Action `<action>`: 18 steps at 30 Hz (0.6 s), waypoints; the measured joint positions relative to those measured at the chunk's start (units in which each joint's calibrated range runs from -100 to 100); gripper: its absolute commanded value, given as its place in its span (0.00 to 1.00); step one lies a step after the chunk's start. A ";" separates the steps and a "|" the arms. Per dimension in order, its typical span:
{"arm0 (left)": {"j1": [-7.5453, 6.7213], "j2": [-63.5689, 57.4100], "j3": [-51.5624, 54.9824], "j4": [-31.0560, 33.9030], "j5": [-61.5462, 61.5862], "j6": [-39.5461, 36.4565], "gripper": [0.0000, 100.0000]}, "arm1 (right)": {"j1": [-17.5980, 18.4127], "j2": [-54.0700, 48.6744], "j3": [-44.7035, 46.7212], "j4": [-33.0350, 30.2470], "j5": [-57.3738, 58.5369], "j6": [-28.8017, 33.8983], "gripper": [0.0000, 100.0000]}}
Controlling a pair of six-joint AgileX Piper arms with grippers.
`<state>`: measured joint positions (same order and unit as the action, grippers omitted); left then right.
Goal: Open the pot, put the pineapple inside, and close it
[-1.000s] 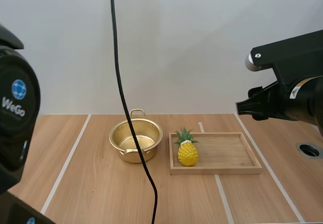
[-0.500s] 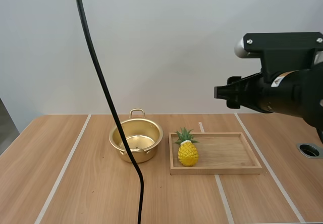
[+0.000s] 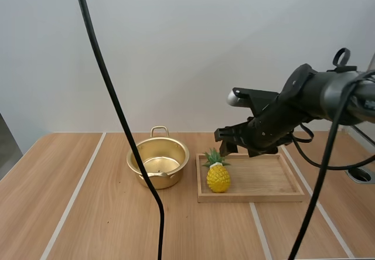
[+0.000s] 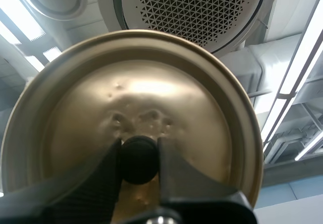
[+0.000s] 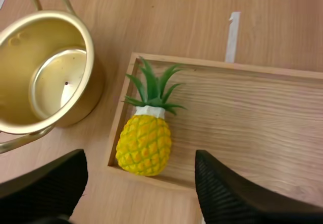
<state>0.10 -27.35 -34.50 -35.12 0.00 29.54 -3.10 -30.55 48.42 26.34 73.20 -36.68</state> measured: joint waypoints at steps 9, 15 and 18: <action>0.00 0.00 0.00 0.00 2.53 0.72 0.00 | 0.53 11.16 -7.94 2.23 5.06 -3.36 1.00; 0.00 0.00 0.00 0.00 2.68 0.94 0.00 | 1.88 15.16 -8.14 2.27 6.38 -3.89 1.00; 0.00 0.00 0.00 0.00 2.68 0.94 0.00 | 2.18 16.43 -8.14 2.15 6.82 -3.89 1.00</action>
<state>0.10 -27.35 -34.50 -35.12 2.68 30.48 -0.92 -14.12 40.29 28.50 80.02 -40.56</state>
